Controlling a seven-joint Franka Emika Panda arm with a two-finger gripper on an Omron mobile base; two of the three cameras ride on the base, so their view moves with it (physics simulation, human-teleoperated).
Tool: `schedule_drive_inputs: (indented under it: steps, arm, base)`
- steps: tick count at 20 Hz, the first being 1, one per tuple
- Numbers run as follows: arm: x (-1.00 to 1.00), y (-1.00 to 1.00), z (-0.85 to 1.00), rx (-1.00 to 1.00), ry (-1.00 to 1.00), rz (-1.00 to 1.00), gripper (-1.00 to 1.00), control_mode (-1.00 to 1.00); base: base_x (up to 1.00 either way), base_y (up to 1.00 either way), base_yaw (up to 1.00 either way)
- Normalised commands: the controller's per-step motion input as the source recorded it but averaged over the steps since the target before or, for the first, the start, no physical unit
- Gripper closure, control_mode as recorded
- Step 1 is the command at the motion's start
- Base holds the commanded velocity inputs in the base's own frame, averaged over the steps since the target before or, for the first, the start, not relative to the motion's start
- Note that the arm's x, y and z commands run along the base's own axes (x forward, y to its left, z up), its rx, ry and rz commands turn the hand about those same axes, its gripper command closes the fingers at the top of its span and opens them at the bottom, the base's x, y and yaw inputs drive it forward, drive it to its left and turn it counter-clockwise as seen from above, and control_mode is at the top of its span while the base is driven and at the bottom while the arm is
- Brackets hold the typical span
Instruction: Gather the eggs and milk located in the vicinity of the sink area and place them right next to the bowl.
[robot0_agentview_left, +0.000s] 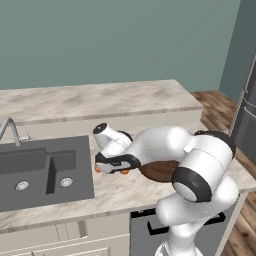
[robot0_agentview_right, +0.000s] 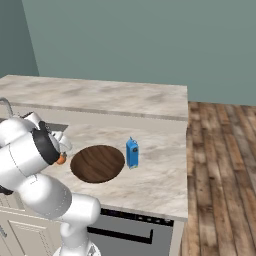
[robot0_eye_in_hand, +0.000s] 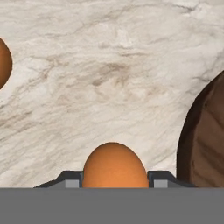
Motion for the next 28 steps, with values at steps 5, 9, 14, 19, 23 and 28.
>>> schedule_drive_inputs:
  steps: [5,9,14,19,23,28]
  arm:
    - [-0.04,-0.33,0.00,-0.04,0.00,0.09,1.00,-1.00]
    - [-0.14,-0.45,0.00,0.00,0.00,0.10,1.00,-1.00]
    - [-0.13,-0.05,0.00,0.00,0.00,0.08,1.00,-1.00]
    - [-0.08,0.01,-0.02,0.00,0.00,0.07,1.00,-1.00]
    - [0.00,0.17,-0.06,0.00,0.00,0.07,1.00,-1.00]
    - [0.05,0.25,-0.18,-0.01,0.00,0.07,1.00,-1.00]
  base:
    - [0.00,0.00,0.00]
    - [0.00,0.00,0.00]
    - [0.00,0.00,0.00]
    - [0.00,0.00,0.00]
    - [0.00,0.00,0.00]
    - [0.00,0.00,0.00]
